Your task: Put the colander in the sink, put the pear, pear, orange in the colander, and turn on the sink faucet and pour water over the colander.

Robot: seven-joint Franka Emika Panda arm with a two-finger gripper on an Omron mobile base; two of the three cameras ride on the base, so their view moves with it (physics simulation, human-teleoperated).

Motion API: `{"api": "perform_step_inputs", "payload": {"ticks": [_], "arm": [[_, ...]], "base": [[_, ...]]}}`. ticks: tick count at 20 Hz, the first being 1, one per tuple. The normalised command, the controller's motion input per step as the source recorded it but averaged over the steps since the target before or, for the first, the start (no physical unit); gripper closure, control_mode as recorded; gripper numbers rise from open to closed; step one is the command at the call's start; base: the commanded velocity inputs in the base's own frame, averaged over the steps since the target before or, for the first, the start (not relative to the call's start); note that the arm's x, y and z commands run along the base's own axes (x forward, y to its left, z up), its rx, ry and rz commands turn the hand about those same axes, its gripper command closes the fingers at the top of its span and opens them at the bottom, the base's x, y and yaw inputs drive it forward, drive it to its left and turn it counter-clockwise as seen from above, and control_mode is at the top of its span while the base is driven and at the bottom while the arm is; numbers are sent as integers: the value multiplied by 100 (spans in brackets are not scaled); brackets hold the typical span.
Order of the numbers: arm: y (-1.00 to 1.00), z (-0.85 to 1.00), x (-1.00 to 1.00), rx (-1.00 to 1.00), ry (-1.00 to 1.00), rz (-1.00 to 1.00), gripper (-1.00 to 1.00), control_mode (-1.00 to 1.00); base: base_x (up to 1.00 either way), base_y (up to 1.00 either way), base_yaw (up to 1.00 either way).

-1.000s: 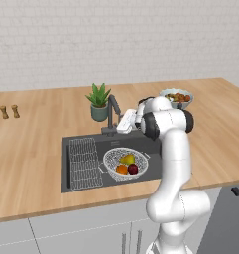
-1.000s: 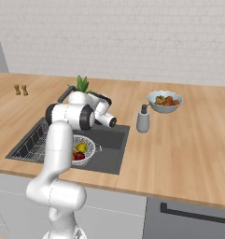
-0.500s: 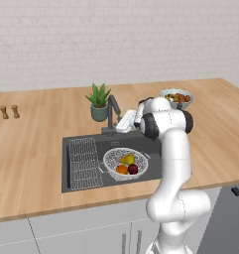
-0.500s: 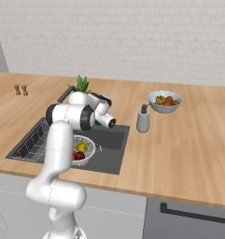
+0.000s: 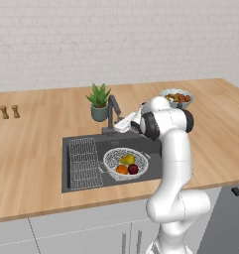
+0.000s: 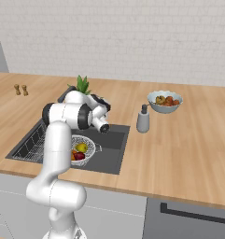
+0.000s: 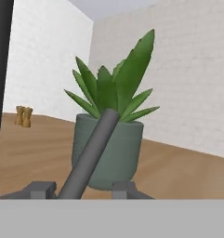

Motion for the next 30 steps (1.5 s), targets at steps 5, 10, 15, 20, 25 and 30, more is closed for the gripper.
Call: {"api": "perform_step_inputs", "payload": {"ticks": [5, 10, 15, 20, 25, 30], "arm": [[-96, -3, 0, 13, 0, -19, 100, -100], [-100, -6, 0, 19, 1, -2, 100, -100], [-100, -10, -1, 31, 1, 10, 100, -100], [-100, -26, -7, 34, 1, 11, 100, -100], [-100, -34, 0, 25, 19, 2, 100, -100], [-100, -36, 10, 7, 37, -11, 100, -100]], "base": [[0, 0, 0], [0, 0, 0], [0, 0, 0], [0, 0, 0], [0, 0, 0], [0, 0, 0]]}}
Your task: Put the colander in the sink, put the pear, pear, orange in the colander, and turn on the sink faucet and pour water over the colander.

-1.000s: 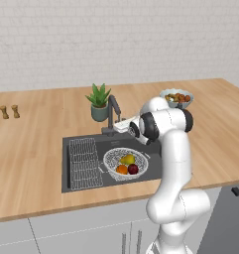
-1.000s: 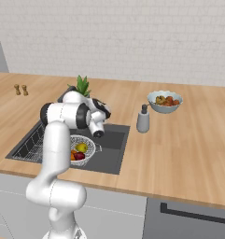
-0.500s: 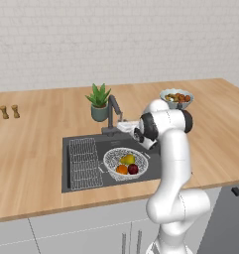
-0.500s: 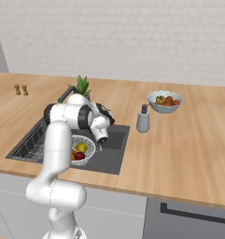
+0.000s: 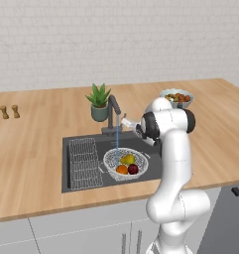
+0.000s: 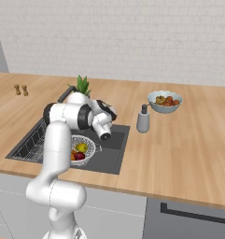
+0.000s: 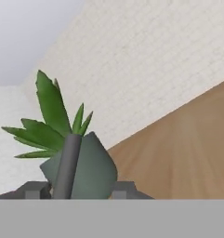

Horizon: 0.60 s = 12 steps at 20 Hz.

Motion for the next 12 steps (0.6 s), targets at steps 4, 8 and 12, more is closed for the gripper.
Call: {"api": "perform_step_inputs", "payload": {"ticks": [4, 8, 12], "arm": [[-89, -55, 2, -2, 45, -33, 100, -100], [-74, -4, -4, 3, 33, -30, 100, -100], [-61, 98, -63, 24, -14, 0, 100, -100]], "base": [[0, 0, 0], [0, 0, 0], [0, 0, 0]]}}
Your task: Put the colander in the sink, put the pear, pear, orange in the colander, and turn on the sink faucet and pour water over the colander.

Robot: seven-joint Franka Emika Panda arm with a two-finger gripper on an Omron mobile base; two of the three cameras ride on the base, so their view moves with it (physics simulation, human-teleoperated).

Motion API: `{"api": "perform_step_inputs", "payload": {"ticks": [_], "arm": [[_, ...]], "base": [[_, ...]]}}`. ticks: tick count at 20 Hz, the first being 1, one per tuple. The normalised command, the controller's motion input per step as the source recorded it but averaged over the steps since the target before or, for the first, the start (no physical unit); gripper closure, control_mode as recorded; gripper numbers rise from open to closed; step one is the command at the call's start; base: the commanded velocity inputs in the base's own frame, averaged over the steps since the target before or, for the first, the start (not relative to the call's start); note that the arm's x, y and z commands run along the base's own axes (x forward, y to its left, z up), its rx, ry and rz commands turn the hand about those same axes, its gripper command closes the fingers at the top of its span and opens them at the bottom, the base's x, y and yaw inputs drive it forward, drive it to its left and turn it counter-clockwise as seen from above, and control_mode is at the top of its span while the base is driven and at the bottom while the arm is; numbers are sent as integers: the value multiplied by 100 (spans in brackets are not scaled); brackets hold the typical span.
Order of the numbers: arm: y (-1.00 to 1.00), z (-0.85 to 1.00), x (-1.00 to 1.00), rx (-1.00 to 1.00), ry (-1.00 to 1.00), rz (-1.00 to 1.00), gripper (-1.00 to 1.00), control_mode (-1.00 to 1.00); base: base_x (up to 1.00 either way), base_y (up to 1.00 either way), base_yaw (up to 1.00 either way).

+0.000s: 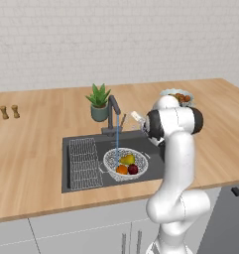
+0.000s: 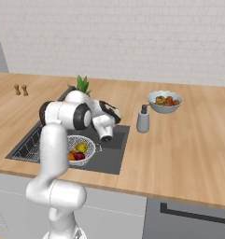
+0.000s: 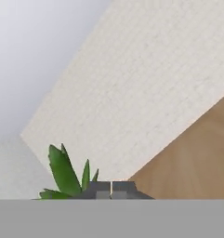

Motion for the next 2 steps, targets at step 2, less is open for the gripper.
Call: {"api": "perform_step_inputs", "payload": {"ticks": [2], "arm": [[-29, 100, -100, 9, -29, 0, 100, -100]], "base": [[0, 0, 0]]}}
